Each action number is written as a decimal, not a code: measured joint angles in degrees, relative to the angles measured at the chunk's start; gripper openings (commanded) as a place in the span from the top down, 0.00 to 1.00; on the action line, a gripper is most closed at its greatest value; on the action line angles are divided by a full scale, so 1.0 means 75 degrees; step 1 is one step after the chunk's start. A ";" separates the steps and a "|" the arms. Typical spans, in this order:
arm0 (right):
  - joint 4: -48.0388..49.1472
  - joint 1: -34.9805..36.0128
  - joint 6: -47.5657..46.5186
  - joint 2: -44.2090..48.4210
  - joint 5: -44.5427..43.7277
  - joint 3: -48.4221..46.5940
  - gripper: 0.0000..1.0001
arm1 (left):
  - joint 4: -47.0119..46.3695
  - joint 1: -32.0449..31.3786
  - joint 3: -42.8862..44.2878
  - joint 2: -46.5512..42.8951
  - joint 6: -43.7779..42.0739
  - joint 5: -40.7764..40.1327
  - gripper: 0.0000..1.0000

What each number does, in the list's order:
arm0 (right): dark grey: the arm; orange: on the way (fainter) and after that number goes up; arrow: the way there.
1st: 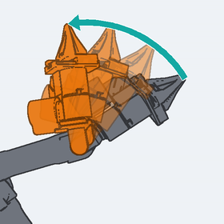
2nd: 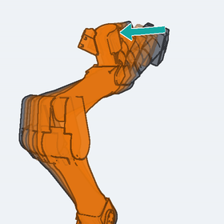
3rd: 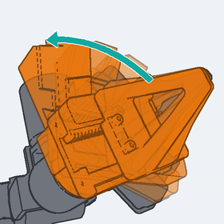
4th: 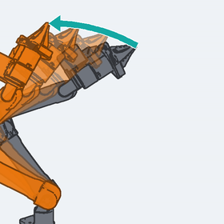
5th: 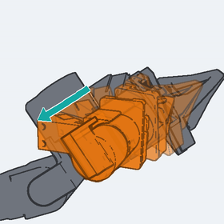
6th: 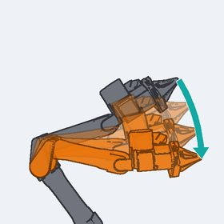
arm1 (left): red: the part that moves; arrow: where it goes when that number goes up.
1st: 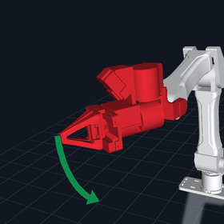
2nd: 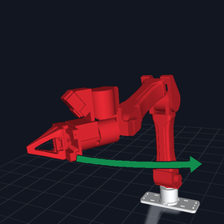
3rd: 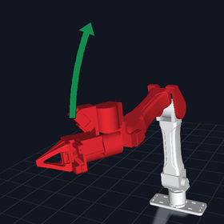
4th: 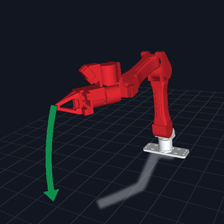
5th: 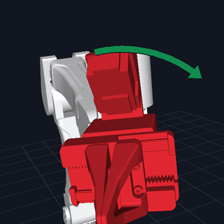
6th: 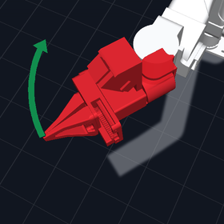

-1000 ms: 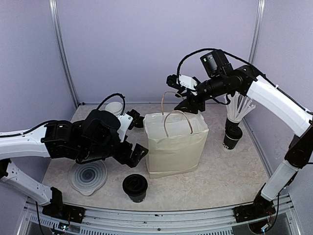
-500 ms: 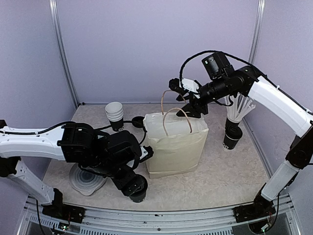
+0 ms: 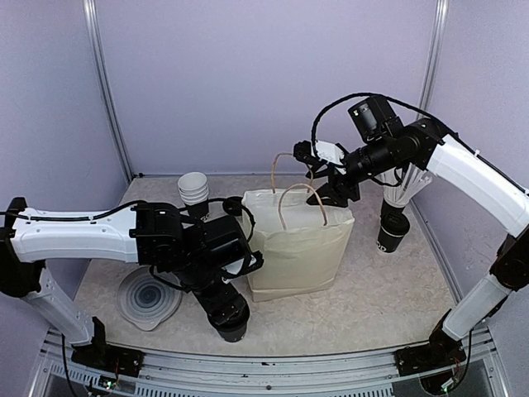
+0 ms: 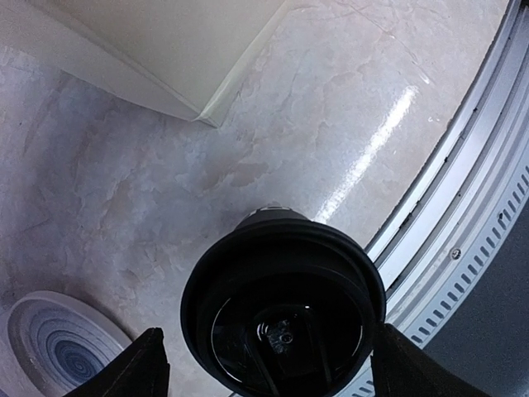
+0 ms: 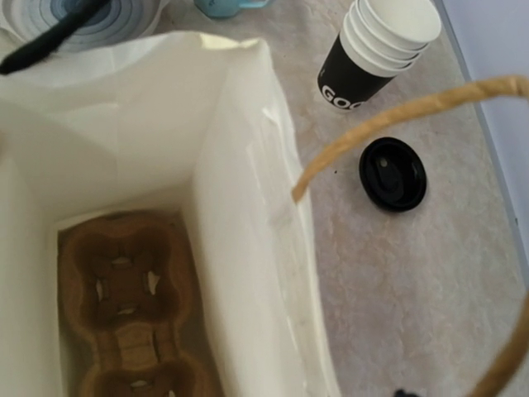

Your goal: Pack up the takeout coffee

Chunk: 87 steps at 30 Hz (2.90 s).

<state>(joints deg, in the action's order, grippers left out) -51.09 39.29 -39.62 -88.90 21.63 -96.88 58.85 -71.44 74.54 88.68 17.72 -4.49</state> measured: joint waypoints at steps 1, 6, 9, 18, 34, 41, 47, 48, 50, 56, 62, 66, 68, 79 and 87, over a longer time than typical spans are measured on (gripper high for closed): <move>0.0003 -0.0009 -0.0003 0.0000 0.0000 0.0023 0.34 | -0.0006 0.0000 0.0009 0.0003 -0.0020 0.0032 0.18; 0.0015 -0.0052 -0.0029 0.0000 -0.0009 0.0052 0.34 | 0.0000 -0.0099 0.0143 0.0134 -0.0102 0.0169 0.17; 0.0029 -0.0070 -0.0032 0.0000 -0.0006 0.0055 0.34 | 0.0064 -0.0221 0.0262 0.0268 -0.0149 0.0166 0.17; 0.0079 -0.0093 -0.0047 0.0000 0.0003 0.0160 0.34 | 0.0140 -0.0265 0.0358 0.0490 -0.0201 -0.0096 0.17; 0.0105 -0.0108 -0.0052 0.0000 0.0032 0.0192 0.34 | 0.0323 -0.0469 0.0953 0.0583 -0.0213 -0.0207 0.13; 0.0105 -0.0108 -0.0052 0.0000 0.0035 0.0192 0.34 | 0.0350 -0.0405 0.0530 0.0583 -0.0207 -0.0201 0.13; 0.0105 -0.0108 -0.0052 0.0000 0.0038 0.0192 0.34 | 0.0347 -0.0242 0.0356 0.0583 -0.0221 -0.0082 0.22; 0.0105 -0.0108 -0.0052 0.0000 0.0038 0.0192 0.34 | 0.0347 -0.0219 0.0350 0.0583 -0.0230 -0.0047 0.25; 0.0105 -0.0108 -0.0052 0.0000 0.0038 0.0192 0.34 | 0.0329 -0.0184 0.0341 0.0583 -0.0254 0.0015 0.26; 0.0105 -0.0108 -0.0052 0.0000 0.0041 0.0201 0.34 | 0.0318 -0.0152 0.0341 0.0586 -0.0347 0.0085 0.21; 0.0102 -0.0108 -0.0055 0.0000 0.0064 0.0198 0.34 | 0.0321 -0.0201 0.0341 0.0682 -0.0376 -0.0006 0.28; 0.0038 -0.0111 -0.0087 -0.0003 0.0128 0.0131 0.33 | 0.0332 -0.0224 0.0356 0.0685 -0.0408 -0.0047 0.36; -0.0061 -0.0122 -0.0140 -0.0006 0.0221 0.0035 0.33 | 0.0358 -0.0224 0.0382 0.0699 -0.0408 -0.0041 0.37; -0.0985 -0.0498 -0.0615 -0.0216 0.1119 -0.1378 0.31 | 0.1084 -0.0201 0.1221 0.0562 -0.0385 -0.0268 0.40; -0.1384 -0.0659 -0.0915 -0.0761 0.1087 -0.1647 0.40 | 0.1938 -0.0154 0.2416 -0.0286 -0.0099 -0.0679 0.43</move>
<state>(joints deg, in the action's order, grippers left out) -61.47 34.35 -46.48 -94.61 29.78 -109.23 73.38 -72.60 92.66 86.54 16.97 -9.58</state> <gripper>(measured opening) 0.636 0.716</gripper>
